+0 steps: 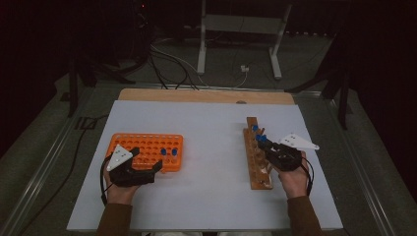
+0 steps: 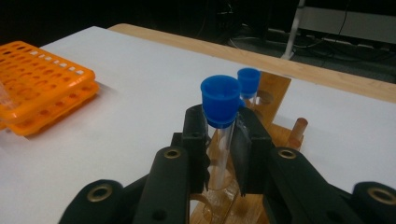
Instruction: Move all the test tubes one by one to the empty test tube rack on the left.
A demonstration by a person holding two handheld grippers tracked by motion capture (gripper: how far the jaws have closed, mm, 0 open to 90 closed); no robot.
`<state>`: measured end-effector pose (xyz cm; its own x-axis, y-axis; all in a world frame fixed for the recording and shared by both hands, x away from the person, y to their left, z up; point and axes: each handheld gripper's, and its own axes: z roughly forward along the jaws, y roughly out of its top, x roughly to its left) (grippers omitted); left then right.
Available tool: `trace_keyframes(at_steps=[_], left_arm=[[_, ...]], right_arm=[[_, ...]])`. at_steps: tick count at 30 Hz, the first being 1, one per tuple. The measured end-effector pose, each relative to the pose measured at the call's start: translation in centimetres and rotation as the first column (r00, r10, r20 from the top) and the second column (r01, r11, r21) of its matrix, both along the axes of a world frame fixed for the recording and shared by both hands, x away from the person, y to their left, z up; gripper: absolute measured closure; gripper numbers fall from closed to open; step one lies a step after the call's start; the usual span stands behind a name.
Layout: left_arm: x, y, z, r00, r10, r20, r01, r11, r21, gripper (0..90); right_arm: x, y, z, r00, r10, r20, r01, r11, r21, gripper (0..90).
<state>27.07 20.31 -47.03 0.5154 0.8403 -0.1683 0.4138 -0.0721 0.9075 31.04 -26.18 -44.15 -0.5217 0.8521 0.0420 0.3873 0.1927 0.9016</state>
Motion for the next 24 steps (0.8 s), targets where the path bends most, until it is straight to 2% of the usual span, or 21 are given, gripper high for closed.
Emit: trace_keyframes(at_steps=[4,16,24], left_arm=[[0.0,0.1,0.0,1.0000,-0.003,-0.002,0.003,0.9999,-0.015,0.7],[0.0,-0.1,0.1,0.9997,-0.023,-0.003,0.023,0.9995,-0.022,0.7],[0.1,-0.3,0.3,0.9994,-0.033,0.005,0.033,0.9981,-0.051,0.7]], right_arm=[[-0.1,0.0,0.5,1.0000,0.006,0.003,-0.006,1.000,0.005,76.7],[-0.3,0.0,1.8,0.9999,0.006,0.013,-0.006,1.000,0.002,76.7],[-0.6,0.2,2.7,0.9996,-0.006,0.029,0.006,1.000,0.004,76.6]])
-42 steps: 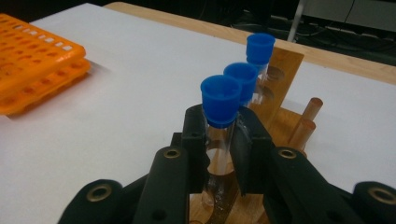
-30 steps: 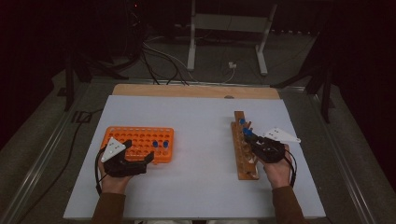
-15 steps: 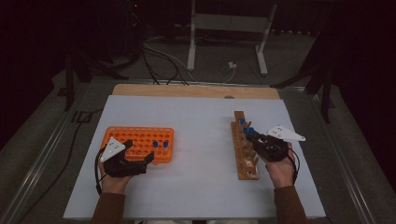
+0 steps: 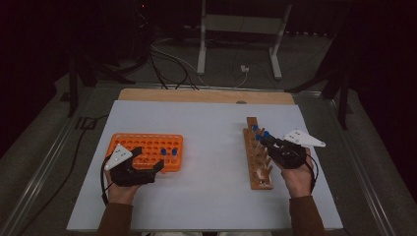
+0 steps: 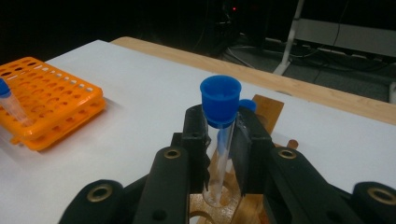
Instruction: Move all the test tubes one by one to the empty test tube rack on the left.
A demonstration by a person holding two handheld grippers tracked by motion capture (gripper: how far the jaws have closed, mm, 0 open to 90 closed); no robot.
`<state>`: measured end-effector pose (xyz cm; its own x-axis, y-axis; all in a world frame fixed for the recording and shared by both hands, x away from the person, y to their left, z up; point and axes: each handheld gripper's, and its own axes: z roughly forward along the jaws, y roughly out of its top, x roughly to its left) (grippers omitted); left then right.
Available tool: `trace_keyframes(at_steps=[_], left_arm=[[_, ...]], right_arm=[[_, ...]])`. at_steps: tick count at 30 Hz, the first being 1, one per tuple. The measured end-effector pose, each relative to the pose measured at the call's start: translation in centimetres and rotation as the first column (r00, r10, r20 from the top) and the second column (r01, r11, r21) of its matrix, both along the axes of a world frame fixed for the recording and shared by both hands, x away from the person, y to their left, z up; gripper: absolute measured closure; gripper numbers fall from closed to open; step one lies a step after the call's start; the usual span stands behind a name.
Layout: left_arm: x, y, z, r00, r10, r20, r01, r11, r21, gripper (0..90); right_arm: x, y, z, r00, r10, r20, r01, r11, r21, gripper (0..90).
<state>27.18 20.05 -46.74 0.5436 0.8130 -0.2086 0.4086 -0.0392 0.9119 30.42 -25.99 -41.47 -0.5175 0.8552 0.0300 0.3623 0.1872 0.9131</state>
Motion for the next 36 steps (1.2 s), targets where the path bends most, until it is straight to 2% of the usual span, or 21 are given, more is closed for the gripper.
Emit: trace_keyframes(at_steps=[6,8,15,23,28,36], left_arm=[[-0.1,-0.2,0.4,0.9999,-0.004,0.015,0.004,1.0000,0.004,0.7],[-0.1,-0.3,0.5,0.9998,-0.003,0.020,0.003,1.0000,0.000,0.8],[-0.2,-1.0,0.8,0.9992,-0.018,0.035,0.018,0.9998,0.010,0.8],[-0.5,-1.4,1.2,0.9974,-0.017,0.070,0.017,0.9998,0.005,1.1],[-0.6,-2.0,1.4,0.9959,-0.028,0.086,0.027,0.9996,0.004,1.1],[-0.9,-3.8,1.7,0.9915,-0.069,0.110,0.065,0.9972,0.035,1.1]], right_arm=[[-0.3,0.1,0.6,0.9998,-0.003,0.021,0.003,1.000,0.010,76.7],[-0.4,0.2,0.8,0.9997,0.006,0.023,-0.007,1.000,0.021,76.7],[-0.6,1.8,1.0,0.9985,0.050,0.023,-0.050,0.999,0.011,76.6],[-0.7,3.6,0.6,0.9950,0.100,0.004,-0.100,0.995,0.008,76.6],[-0.7,4.6,0.2,0.9909,0.133,-0.019,-0.133,0.991,0.026,76.6],[-0.9,6.3,-0.1,0.9818,0.187,-0.032,-0.186,0.982,0.033,76.6]])
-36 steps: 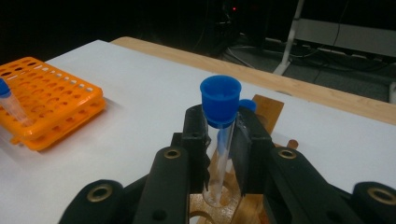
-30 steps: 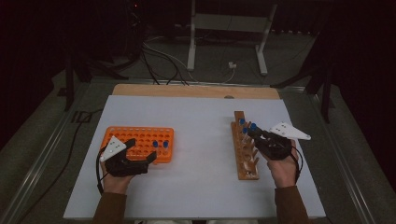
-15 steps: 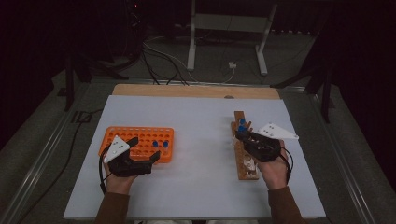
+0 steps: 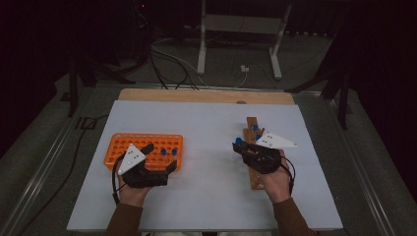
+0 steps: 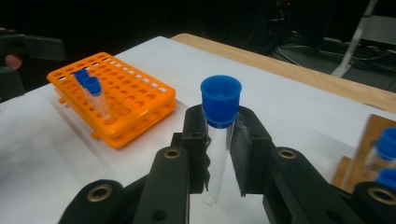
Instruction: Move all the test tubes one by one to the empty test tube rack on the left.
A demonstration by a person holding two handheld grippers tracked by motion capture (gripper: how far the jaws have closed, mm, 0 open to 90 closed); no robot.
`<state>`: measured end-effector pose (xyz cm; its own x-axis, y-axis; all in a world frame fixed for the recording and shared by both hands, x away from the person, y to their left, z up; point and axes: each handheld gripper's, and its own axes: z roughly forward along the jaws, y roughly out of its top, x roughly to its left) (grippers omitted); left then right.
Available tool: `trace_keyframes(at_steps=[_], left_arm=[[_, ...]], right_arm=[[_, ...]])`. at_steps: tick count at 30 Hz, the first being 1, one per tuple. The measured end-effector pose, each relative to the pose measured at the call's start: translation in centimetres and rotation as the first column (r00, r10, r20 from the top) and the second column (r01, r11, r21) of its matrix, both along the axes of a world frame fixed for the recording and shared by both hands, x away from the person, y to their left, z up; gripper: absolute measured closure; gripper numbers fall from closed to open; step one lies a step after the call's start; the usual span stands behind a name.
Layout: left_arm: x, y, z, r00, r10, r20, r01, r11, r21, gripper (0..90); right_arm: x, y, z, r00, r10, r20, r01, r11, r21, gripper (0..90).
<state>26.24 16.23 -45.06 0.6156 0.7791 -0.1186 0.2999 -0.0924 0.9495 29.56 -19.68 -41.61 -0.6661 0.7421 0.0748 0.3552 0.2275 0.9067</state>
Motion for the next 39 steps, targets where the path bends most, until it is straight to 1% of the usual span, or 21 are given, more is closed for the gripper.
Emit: trace_keyframes(at_steps=[5,10,12,17,19,23,26,27,29,30,31,33,35,37,39], left_arm=[[-0.2,-0.9,0.2,0.9995,-0.033,0.005,0.033,0.9994,0.014,1.3],[-0.4,-1.6,0.5,0.9982,-0.060,0.010,0.059,0.9974,0.042,3.6],[-0.5,-1.9,0.5,0.9983,-0.056,0.012,0.056,0.9974,0.045,3.8],[-0.6,-2.4,0.8,0.9965,-0.083,0.010,0.082,0.9959,0.039,5.6],[-0.7,-2.8,0.8,0.9954,-0.095,0.011,0.095,0.9945,0.045,6.7],[-0.8,-3.7,0.8,0.9931,-0.117,0.001,0.117,0.9905,0.072,8.9],[-0.9,-4.0,0.7,0.9918,-0.128,-0.001,0.127,0.9884,0.082,17.4],[-0.9,-4.1,0.7,0.9912,-0.132,-0.001,0.132,0.9873,0.088,18.2],[-0.9,-4.2,0.7,0.9887,-0.150,0.001,0.149,0.9842,0.095,27.0],[-1.0,-4.3,0.6,0.9859,-0.168,0.001,0.167,0.9813,0.096,32.1],[-1.0,-4.3,0.6,0.9850,-0.173,0.001,0.172,0.9802,0.099,38.8],[-1.0,-4.5,0.5,0.9828,-0.185,-0.002,0.184,0.9766,0.111,47.4],[-1.0,-4.6,0.5,0.9807,-0.196,0.000,0.194,0.9744,0.113,55.8],[-1.0,-4.5,0.5,0.9809,-0.194,-0.004,0.194,0.9744,0.115,61.6],[-0.9,-4.4,0.5,0.9808,-0.195,-0.003,0.194,0.9751,0.107,67.2]], right_arm=[[-0.3,0.9,0.1,0.9994,0.034,-0.011,-0.033,0.999,0.019,76.6],[-0.7,2.1,0.4,0.9974,0.071,-0.013,-0.071,0.997,0.007,76.6],[-0.9,2.6,0.4,0.9958,0.090,-0.017,-0.089,0.996,0.008,76.6],[-1.2,3.9,0.4,0.9910,0.131,-0.030,-0.131,0.991,0.003,76.6],[-1.2,4.5,0.4,0.9890,0.144,-0.034,-0.144,0.990,0.007,76.6],[-1.2,5.9,0.6,0.9847,0.171,-0.033,-0.171,0.985,0.004,76.6],[-1.3,7.0,0.7,0.9812,0.190,-0.032,-0.190,0.982,0.007,76.6],[-1.3,7.3,0.8,0.9804,0.194,-0.033,-0.194,0.981,0.010,76.6],[-1.4,8.1,0.8,0.9777,0.207,-0.035,-0.207,0.978,0.012,76.6],[-1.5,8.4,0.9,0.9766,0.212,-0.035,-0.212,0.977,0.011,76.6],[-1.5,8.8,0.9,0.9749,0.220,-0.034,-0.220,0.975,0.013,76.6],[-1.5,9.4,1.0,0.9727,0.230,-0.033,-0.229,0.973,0.014,76.6],[-1.6,9.9,1.1,0.9703,0.240,-0.033,-0.239,0.971,0.012,76.6],[-1.7,10.3,1.1,0.9679,0.249,-0.035,-0.249,0.968,0.012,76.6],[-1.7,10.6,1.2,0.9665,0.254,-0.035,-0.254,0.967,0.011,76.6]])
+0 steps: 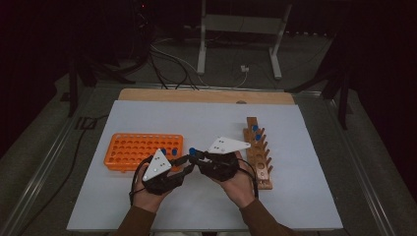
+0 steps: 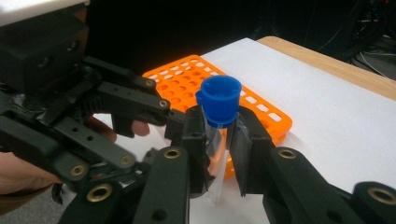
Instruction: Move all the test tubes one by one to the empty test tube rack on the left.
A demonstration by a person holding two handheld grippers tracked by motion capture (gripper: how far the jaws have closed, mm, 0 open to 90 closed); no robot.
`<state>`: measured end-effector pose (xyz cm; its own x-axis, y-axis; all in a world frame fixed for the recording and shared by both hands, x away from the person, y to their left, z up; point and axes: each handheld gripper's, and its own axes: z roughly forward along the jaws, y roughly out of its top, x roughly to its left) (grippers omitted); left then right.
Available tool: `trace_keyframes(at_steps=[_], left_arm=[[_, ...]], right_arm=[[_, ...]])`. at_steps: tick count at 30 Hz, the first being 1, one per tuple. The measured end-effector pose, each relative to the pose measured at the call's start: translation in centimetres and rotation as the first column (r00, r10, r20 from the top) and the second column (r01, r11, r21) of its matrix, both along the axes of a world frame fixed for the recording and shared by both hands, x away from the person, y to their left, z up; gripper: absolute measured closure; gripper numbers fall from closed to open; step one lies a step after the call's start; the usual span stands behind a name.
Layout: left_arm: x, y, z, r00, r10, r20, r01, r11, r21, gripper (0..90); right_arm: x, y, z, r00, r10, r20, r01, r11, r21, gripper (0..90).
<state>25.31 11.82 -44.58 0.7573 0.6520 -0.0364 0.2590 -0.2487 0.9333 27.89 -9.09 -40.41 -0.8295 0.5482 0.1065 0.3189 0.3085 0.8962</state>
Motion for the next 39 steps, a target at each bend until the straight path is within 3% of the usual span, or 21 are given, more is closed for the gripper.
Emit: trace_keyframes(at_steps=[7,12,20,27,39], left_arm=[[0.1,0.1,-0.1,0.9999,-0.012,0.000,0.012,0.9999,-0.008,77.0],[0.1,0.2,-0.1,0.9998,-0.018,0.002,0.018,0.9998,-0.004,78.3],[0.4,1.4,-0.1,0.9997,0.019,-0.012,-0.019,0.9998,0.001,78.4],[0.5,3.0,0.4,0.9989,0.046,-0.007,-0.046,0.9987,-0.021,78.5],[0.7,5.0,0.8,0.9969,0.079,-0.003,-0.079,0.9959,-0.044,78.5]], right_arm=[[0.0,0.4,-0.1,0.9999,0.011,-0.007,-0.011,1.000,-0.006,76.6],[0.2,0.3,-0.2,0.9997,0.018,-0.019,-0.018,1.000,0.000,75.7],[0.5,-1.2,0.2,0.9996,0.016,-0.024,-0.015,0.999,0.045,45.6],[0.8,-3.1,0.6,0.9979,-0.062,0.018,0.062,0.998,0.021,16.6],[1.9,-6.6,0.3,0.9865,-0.160,0.036,0.160,0.987,-0.002,1.4]])
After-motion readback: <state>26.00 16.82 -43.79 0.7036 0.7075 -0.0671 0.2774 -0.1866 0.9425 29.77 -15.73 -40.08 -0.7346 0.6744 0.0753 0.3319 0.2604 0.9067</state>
